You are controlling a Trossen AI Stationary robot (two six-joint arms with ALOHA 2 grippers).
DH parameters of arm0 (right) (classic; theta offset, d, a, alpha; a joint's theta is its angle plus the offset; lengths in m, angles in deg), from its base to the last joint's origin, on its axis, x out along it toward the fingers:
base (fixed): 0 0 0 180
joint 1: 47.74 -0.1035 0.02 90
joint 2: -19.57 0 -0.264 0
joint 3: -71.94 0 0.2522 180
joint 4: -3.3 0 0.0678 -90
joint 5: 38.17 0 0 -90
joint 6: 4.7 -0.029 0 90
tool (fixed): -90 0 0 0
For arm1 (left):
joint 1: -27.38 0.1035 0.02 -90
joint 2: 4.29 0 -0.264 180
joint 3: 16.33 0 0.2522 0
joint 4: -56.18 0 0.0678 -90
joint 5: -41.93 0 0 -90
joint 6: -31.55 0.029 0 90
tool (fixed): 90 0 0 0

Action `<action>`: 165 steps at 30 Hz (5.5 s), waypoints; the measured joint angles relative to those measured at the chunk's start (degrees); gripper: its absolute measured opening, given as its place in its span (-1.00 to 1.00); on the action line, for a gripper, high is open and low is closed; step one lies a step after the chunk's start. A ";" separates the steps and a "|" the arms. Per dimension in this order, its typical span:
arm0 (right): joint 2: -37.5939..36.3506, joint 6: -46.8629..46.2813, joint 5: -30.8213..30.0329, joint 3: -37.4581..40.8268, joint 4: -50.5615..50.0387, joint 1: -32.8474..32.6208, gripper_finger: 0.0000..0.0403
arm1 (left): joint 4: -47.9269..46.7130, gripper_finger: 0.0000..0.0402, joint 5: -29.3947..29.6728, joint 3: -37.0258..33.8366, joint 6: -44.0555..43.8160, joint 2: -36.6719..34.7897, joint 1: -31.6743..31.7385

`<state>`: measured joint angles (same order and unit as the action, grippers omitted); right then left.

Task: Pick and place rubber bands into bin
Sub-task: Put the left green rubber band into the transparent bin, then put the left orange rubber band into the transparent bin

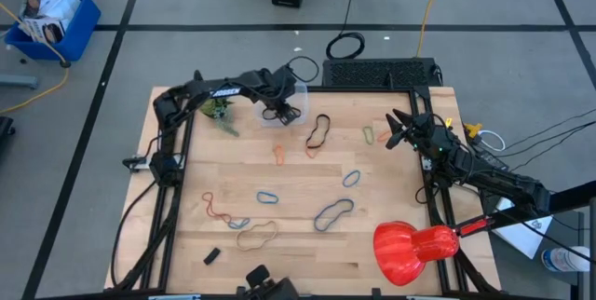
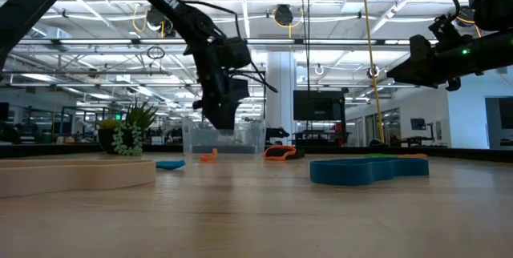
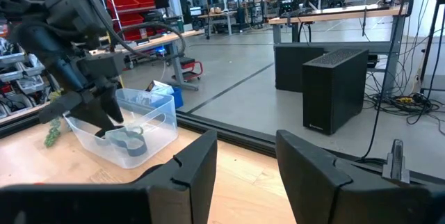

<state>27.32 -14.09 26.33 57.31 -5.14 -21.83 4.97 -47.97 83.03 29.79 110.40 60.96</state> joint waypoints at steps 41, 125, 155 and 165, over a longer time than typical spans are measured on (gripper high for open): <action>0.00 -0.38 0.02 0.01 0.01 -0.01 -0.30 | -11.86 0.06 -13.04 -9.03 43.12 -25.85 -15.60; 1.79 -0.42 0.02 0.00 0.00 -0.02 -0.30 | -5.87 -0.98 -7.58 -12.02 33.13 -33.41 -17.44; 2.01 -0.44 0.00 0.00 0.11 -0.02 -0.30 | 15.02 -0.98 8.41 -12.00 -0.08 -34.76 -8.28; 2.10 -0.44 0.00 0.02 0.07 -0.02 -0.30 | 15.06 -0.98 4.34 -12.00 -9.49 -19.04 -1.00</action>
<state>29.42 -14.53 26.33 57.33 -5.08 -21.85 20.03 -43.63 71.03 20.30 91.37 59.97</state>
